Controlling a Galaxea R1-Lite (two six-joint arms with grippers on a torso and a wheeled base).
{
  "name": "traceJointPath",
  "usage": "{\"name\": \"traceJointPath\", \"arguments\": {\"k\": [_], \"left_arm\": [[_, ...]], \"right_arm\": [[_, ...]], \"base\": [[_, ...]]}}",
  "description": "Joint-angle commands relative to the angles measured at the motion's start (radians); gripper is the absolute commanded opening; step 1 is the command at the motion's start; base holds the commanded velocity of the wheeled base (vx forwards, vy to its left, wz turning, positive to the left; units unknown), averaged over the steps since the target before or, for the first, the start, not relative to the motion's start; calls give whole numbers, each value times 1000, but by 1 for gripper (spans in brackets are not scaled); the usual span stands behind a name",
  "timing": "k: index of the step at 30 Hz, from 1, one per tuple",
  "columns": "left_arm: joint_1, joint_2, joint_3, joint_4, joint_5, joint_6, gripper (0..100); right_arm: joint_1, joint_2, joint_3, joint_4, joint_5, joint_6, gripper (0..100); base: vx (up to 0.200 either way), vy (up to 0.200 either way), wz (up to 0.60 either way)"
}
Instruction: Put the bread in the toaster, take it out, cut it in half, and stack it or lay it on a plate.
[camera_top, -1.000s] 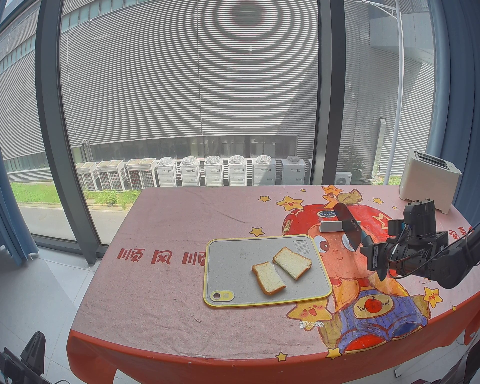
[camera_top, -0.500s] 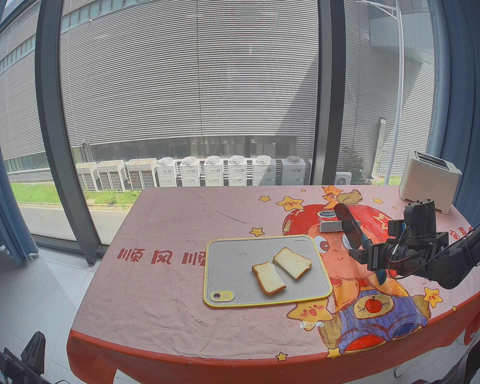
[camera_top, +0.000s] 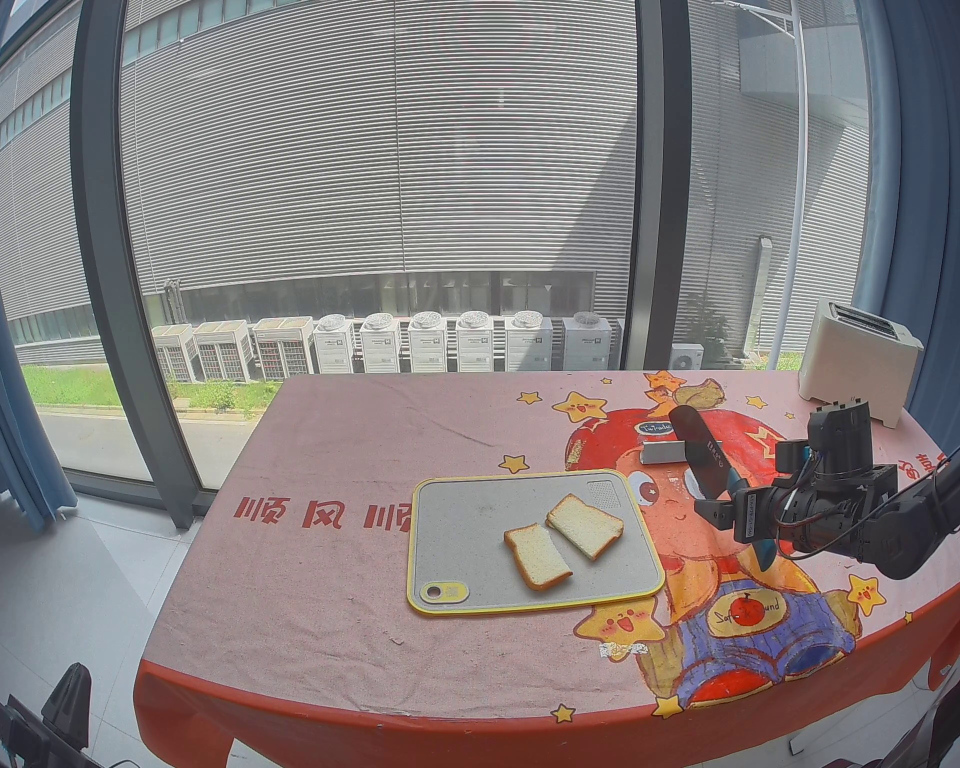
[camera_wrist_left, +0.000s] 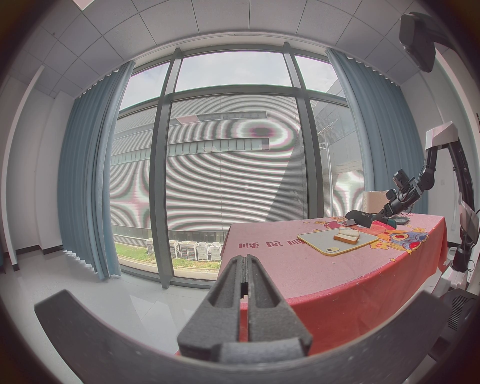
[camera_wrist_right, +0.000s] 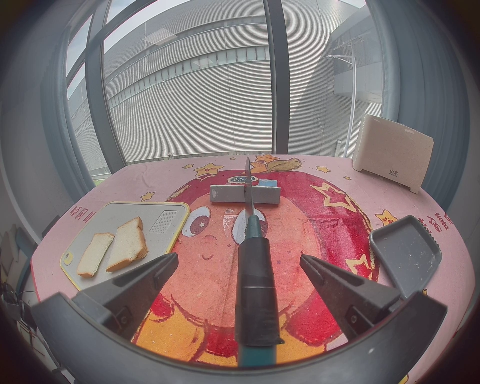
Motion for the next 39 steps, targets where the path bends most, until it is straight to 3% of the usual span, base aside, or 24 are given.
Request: {"name": "traceJointPath", "arguments": {"k": [1,18,21,27,39], "left_arm": [[0,-16,16,0,1,-1,0],[0,-16,16,0,0,1,0],[0,-16,16,0,1,1,0],[0,-16,16,0,0,-1,0],[0,-16,16,0,1,1,0]], "right_arm": [[1,-2,0,0,-1,-1,100],[38,-105,18,12,-1,-18,100],[61,-132,26,12,-1,-20,100],[99,-157,55,1,-3,-73,100],[176,-206,67,12,-4,-73,100]], "base": [[0,0,0],[0,0,0],[0,0,0],[0,0,0],[0,0,0]]}}
